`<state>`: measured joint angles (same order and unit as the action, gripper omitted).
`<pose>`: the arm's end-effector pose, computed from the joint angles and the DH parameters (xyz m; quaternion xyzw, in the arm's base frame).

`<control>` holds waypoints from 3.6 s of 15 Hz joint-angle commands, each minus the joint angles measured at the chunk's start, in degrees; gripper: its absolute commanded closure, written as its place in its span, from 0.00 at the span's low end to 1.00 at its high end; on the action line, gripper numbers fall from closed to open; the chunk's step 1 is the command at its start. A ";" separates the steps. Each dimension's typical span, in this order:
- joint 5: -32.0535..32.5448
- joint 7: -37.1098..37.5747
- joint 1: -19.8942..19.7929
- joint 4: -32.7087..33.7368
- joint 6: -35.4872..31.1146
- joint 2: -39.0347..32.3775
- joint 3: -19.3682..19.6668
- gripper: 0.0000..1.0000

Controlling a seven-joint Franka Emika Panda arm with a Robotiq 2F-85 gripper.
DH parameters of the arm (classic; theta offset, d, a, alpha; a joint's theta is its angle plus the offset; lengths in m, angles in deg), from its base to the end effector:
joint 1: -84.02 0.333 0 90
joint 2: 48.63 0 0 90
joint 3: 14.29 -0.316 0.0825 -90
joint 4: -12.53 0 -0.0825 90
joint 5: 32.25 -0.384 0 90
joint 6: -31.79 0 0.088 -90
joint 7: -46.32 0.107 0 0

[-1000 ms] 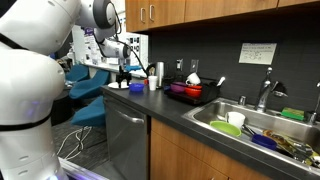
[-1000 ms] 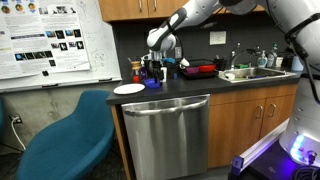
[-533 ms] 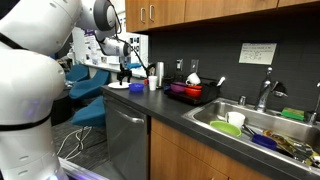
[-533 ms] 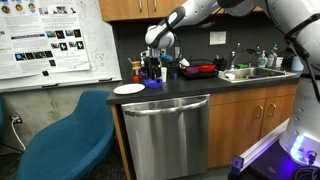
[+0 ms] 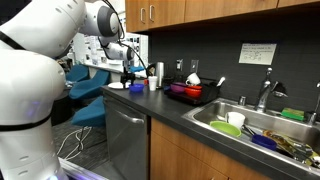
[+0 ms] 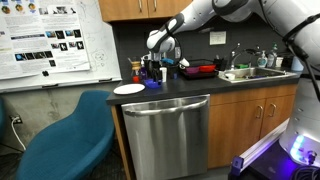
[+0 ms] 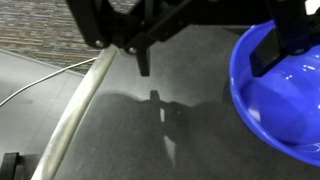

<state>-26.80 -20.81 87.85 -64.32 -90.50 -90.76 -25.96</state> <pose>0.7258 0.1612 0.3040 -0.7531 -0.6564 -0.0440 0.0076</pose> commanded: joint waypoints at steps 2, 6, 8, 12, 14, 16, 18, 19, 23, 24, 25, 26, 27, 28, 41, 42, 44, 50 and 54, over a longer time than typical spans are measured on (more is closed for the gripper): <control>-0.21 -1.51 0.15 2.88 -0.90 -1.99 0.26 0.00; -0.34 -1.31 0.12 3.80 -1.15 -3.22 0.32 0.00; -0.37 -1.18 0.05 3.95 -1.10 -3.56 0.36 0.00; -0.41 -0.68 -0.08 4.44 -1.28 -4.17 0.60 0.13; -0.46 -0.70 -0.18 4.48 -1.07 -4.09 0.59 0.32; -0.67 -0.66 -0.40 4.22 -1.36 -3.66 0.50 0.47; -0.76 -0.49 -0.57 4.26 -1.71 -3.48 0.56 0.64; -0.81 -0.30 -0.63 4.32 -1.83 -3.40 0.61 0.71; -1.73 0.58 -1.35 4.37 -3.42 -2.91 0.51 0.99; -2.42 0.90 -1.73 4.34 -3.92 -2.73 0.34 1.00; -3.47 1.30 -2.26 4.18 -4.84 -2.47 0.14 1.00; -4.46 1.69 -2.69 4.18 -5.57 -2.26 -0.03 1.00; -5.76 2.07 -3.25 3.89 -6.50 -1.79 -0.26 0.99; -6.93 2.57 -3.73 3.46 -7.51 -1.30 -0.38 0.99; -14.41 14.10 -11.79 -14.27 -32.53 11.95 -0.34 0.99; -15.09 14.15 -12.54 -16.23 -33.99 13.14 -0.86 0.99; -16.32 14.32 -13.63 -19.86 -37.03 15.31 -1.62 0.99; -17.13 16.42 -13.92 -28.68 -47.21 21.49 -0.51 0.99; -16.77 19.50 -13.41 -32.36 -53.10 24.78 1.41 0.99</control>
<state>-42.99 -3.17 74.39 -91.80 -140.27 -70.46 -25.82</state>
